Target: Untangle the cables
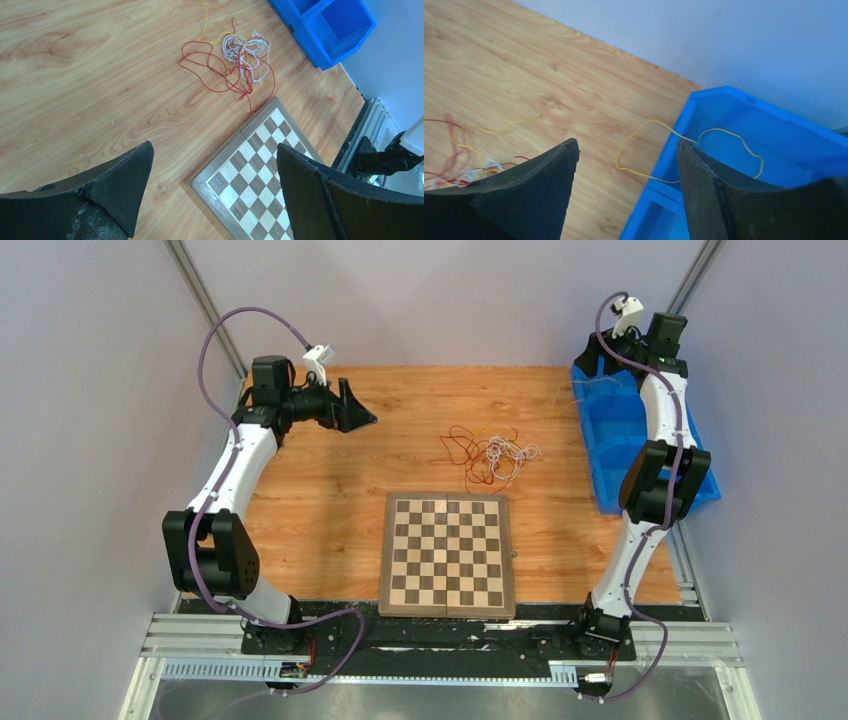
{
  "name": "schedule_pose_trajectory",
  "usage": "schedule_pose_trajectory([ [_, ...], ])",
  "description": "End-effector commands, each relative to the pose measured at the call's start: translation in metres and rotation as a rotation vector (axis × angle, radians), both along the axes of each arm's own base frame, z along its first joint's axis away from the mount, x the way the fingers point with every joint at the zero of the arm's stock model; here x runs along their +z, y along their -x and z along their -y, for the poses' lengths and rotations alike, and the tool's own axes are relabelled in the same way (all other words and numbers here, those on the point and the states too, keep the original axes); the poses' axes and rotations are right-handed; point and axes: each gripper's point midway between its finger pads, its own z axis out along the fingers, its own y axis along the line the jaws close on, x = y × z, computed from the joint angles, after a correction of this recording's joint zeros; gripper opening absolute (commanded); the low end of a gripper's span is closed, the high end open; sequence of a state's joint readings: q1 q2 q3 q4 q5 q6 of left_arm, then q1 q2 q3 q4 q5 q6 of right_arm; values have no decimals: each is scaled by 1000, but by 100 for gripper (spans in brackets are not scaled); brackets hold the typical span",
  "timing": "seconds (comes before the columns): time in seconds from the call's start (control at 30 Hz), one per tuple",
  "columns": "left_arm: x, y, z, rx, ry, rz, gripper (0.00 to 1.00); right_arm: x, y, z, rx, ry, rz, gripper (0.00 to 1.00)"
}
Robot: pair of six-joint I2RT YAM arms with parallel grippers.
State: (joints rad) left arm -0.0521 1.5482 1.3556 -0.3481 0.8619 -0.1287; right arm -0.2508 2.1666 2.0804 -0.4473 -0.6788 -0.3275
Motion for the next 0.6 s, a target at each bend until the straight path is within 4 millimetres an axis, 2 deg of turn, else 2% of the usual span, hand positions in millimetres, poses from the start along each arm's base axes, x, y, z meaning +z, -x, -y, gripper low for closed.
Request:
schedule_pose_trajectory([
  [0.0,16,3,1,-12,-8,67,100,-13,-18,-9,43,212,64,70],
  [0.07,16,2,0,-11,-10,68,100,-31,-18,-7,55,339,59,70],
  [0.13,14,2,0,-11,-11,61,100,-42,-18,-6,56,386,42,67],
  [0.27,12,1,0,-5,-14,52,100,-68,-18,-12,46,397,-15,65],
  [0.4,11,-1,0,1,-9,43,100,-107,-19,-18,51,432,-83,63],
  [0.57,9,-4,-1,20,-3,28,100,-134,-32,-20,-30,331,-149,58],
])
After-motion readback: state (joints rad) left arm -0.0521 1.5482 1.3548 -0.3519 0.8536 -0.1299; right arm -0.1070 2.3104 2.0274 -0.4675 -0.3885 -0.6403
